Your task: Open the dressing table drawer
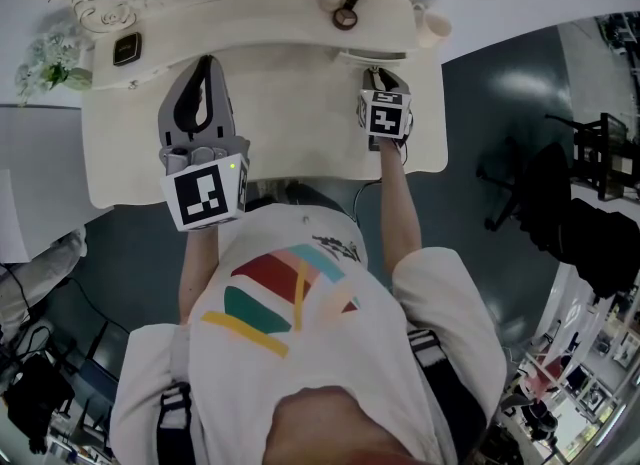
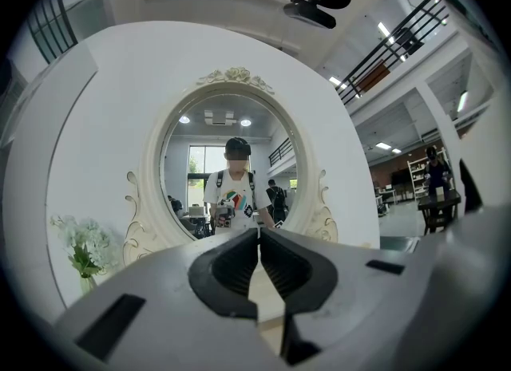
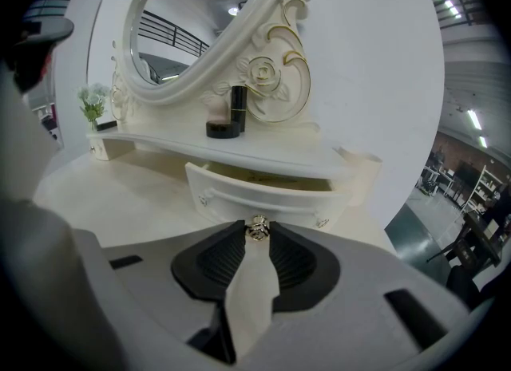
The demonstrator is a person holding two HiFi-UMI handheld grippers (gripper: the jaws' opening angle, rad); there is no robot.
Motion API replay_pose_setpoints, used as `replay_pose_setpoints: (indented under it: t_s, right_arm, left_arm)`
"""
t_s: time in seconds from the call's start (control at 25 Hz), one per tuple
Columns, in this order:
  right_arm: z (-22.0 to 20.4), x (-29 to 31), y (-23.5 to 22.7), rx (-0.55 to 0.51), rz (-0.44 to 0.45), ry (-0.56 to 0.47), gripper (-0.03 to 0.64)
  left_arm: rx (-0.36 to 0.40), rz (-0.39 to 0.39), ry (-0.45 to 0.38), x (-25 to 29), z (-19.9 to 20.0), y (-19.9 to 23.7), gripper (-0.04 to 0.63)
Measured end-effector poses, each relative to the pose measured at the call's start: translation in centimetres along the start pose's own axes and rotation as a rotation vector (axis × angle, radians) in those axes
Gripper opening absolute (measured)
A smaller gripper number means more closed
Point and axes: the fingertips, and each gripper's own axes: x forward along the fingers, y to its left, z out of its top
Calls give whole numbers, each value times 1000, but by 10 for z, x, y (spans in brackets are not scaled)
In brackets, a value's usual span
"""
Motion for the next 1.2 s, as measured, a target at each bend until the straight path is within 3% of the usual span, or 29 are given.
replay_pose_setpoints:
  t_s: [1.2]
  right_arm:
    - [-14, -17, 7, -10, -14, 11, 86]
  left_arm:
    - [-11, -2, -19, -9, 3, 7, 9]
